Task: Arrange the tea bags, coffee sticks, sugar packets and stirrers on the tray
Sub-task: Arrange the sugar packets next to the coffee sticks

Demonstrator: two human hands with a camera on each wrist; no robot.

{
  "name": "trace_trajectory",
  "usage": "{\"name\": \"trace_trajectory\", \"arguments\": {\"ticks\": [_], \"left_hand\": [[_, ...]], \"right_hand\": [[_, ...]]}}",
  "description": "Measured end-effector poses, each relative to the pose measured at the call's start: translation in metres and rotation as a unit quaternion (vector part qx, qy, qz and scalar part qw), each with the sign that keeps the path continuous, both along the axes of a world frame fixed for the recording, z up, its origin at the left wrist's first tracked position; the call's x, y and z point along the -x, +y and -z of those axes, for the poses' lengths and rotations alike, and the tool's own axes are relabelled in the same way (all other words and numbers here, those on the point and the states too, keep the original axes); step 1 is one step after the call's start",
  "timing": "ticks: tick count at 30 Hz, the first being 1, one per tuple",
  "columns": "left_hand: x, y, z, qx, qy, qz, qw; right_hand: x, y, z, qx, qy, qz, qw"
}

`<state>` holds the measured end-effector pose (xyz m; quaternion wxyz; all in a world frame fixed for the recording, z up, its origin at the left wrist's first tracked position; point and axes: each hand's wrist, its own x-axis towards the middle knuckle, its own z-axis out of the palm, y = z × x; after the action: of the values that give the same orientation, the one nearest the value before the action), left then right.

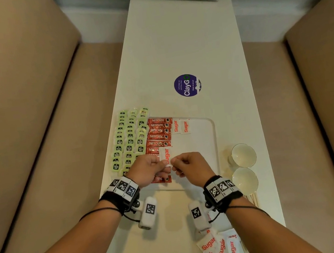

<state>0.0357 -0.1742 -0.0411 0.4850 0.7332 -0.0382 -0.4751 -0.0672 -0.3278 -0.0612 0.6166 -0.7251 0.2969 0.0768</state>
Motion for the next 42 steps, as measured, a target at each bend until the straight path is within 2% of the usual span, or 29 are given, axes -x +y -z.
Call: {"name": "trace_trajectory", "arguments": {"ticks": [7,10,13,19,27,42], "left_hand": [[0.001,0.002,0.002,0.012,-0.002,0.013,1.0],[0.0,0.006,0.005,-0.012,-0.045,0.031,0.998],[0.001,0.013,0.01,-0.031,-0.076,0.048,0.995],[0.014,0.027,0.013,-0.033,-0.094,0.096,0.99],[0.021,0.041,0.021,-0.04,-0.09,0.106,0.989],[0.02,0.043,0.03,-0.041,-0.101,0.099,0.989]], "right_hand": [[-0.002,-0.001,0.003,0.039,0.01,-0.023,0.999],[-0.01,-0.013,0.006,0.069,0.026,-0.011,0.997],[-0.026,-0.033,0.012,0.113,0.053,0.021,0.992],[-0.05,-0.053,0.032,0.189,0.127,0.008,0.974],[-0.059,-0.053,0.035,0.207,0.163,-0.008,0.965],[-0.059,-0.048,0.036,0.219,0.151,-0.012,0.964]]}}
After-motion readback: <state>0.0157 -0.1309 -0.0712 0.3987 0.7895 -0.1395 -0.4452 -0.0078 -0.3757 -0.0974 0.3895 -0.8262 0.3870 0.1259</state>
